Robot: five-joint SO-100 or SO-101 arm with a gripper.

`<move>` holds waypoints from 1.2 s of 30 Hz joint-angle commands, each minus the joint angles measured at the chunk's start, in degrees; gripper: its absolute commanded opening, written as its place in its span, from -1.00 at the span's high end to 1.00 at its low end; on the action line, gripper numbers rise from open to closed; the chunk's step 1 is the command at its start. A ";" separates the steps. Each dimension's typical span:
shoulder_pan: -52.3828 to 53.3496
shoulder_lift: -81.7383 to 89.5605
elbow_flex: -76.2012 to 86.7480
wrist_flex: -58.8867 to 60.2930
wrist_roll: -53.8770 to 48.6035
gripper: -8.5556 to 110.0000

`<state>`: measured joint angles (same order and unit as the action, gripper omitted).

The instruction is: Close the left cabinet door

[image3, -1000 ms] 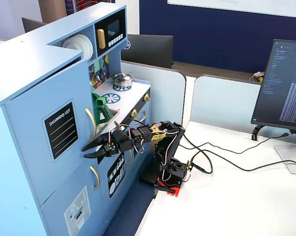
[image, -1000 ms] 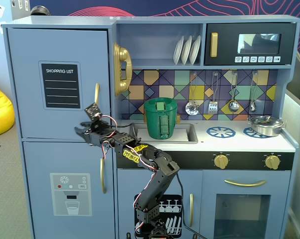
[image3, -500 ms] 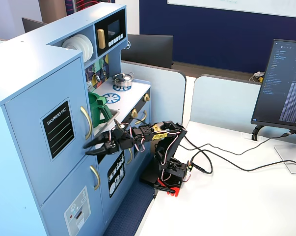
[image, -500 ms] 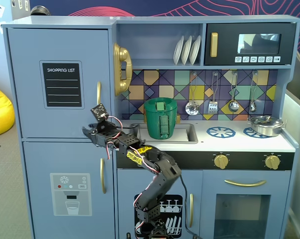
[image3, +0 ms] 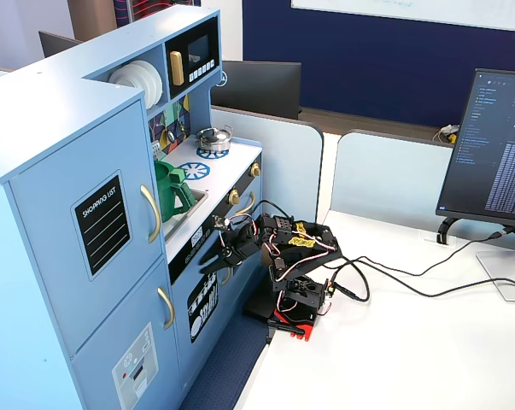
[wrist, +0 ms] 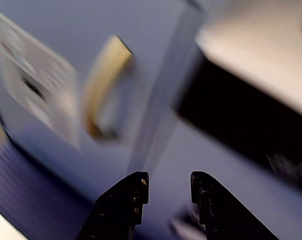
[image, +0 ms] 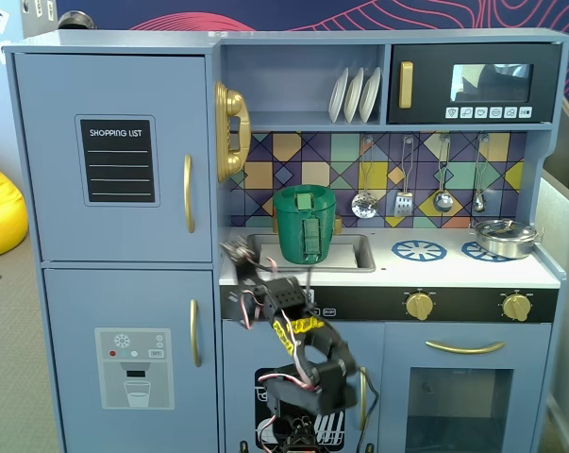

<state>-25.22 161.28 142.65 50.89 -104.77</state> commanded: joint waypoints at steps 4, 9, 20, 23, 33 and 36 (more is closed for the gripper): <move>21.27 11.69 13.01 15.91 -0.62 0.86; 26.37 18.90 20.92 24.52 4.92 0.86; 29.18 20.74 27.16 35.68 14.77 0.86; 29.79 20.74 28.39 37.35 15.73 0.86; 32.17 20.74 29.00 36.91 18.19 0.84; 32.17 20.74 29.00 36.91 18.19 0.83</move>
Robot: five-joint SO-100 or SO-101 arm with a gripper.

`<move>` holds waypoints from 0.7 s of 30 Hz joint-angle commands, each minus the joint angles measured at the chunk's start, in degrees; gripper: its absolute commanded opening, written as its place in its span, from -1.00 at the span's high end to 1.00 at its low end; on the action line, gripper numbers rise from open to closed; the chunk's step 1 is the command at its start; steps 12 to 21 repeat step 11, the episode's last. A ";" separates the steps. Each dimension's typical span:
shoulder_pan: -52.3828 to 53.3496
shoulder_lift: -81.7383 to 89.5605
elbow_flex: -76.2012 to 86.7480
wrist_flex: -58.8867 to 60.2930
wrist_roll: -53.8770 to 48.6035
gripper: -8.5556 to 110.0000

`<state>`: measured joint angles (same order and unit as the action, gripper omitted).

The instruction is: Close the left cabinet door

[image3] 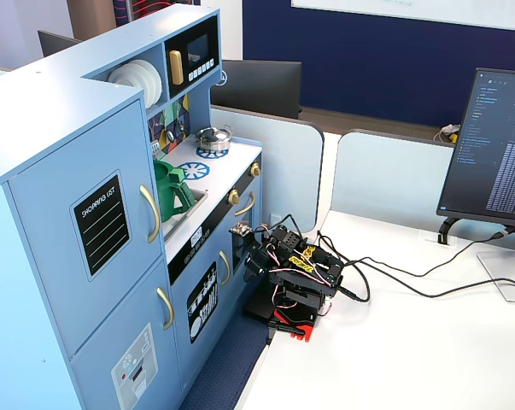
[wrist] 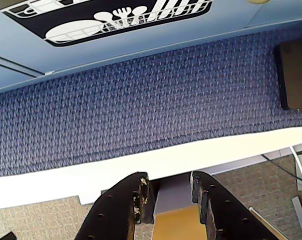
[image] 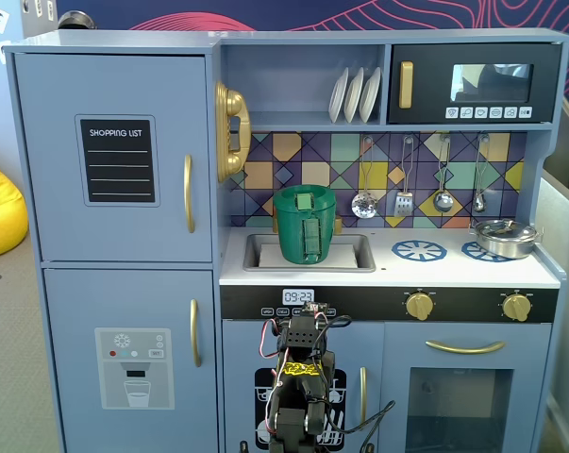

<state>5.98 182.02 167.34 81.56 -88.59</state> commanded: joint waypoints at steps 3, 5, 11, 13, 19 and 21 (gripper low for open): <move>0.97 0.00 4.31 6.24 2.02 0.83; 0.97 0.09 4.31 6.24 2.02 0.83; 0.97 0.09 4.31 6.24 1.93 0.82; 0.97 0.09 4.31 6.24 1.93 0.82; 0.97 0.09 4.31 6.24 1.93 0.82; 0.97 0.09 4.31 6.24 1.93 0.82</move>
